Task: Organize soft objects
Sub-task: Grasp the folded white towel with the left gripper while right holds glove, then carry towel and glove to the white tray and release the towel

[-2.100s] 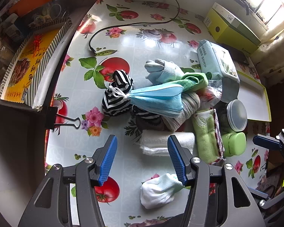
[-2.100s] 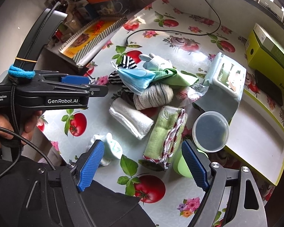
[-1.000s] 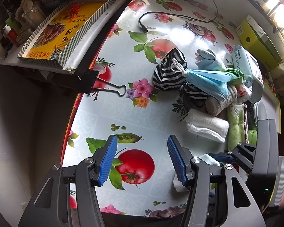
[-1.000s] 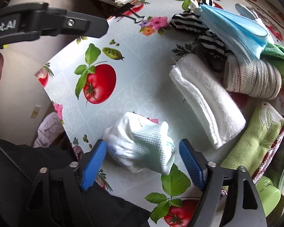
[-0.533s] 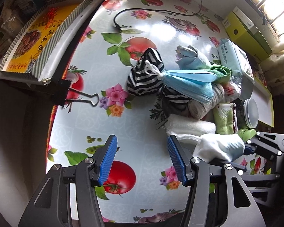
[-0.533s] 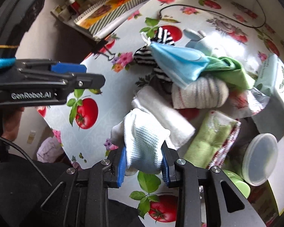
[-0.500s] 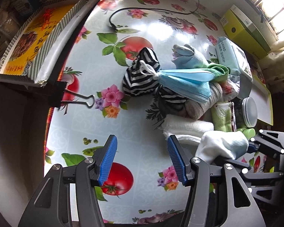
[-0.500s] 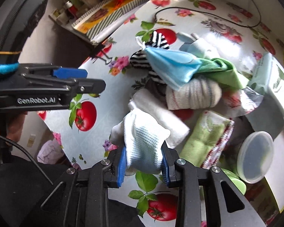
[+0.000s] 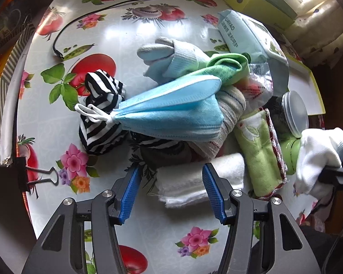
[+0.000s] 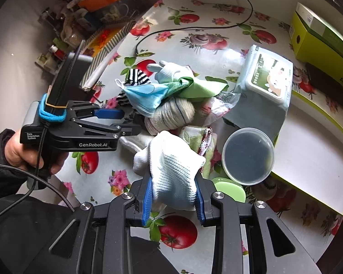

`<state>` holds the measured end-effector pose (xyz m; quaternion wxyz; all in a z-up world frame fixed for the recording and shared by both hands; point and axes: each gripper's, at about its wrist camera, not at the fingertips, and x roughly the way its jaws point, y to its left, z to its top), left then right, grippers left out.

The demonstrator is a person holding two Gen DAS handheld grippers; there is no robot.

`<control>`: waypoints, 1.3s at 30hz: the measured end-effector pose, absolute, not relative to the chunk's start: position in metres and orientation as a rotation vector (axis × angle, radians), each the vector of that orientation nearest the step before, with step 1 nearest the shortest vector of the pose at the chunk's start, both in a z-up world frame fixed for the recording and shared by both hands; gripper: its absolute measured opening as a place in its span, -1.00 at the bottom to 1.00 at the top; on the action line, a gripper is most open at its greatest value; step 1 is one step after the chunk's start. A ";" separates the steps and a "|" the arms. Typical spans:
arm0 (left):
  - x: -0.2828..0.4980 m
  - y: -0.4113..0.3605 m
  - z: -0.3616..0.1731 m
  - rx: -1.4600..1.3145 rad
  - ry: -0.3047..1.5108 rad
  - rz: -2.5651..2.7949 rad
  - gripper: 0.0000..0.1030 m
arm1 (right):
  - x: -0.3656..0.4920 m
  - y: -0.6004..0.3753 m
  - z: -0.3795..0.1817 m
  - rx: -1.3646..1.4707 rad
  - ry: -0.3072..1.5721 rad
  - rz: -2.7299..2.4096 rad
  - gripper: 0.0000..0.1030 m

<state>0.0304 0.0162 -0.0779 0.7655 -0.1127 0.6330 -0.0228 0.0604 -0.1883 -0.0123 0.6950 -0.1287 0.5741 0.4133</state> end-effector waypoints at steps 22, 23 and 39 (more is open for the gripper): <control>0.030 -0.052 -0.085 0.215 1.370 -0.411 0.10 | 0.068 -0.214 -0.004 -0.180 1.263 0.873 -0.43; 0.031 -0.053 -0.086 0.227 1.362 -0.411 0.11 | 0.067 -0.214 -0.003 -0.177 1.262 0.870 -0.43; 0.005 -0.024 -0.087 -0.018 1.378 -0.201 -0.48 | 0.068 -0.218 0.003 -0.167 1.230 0.865 -0.43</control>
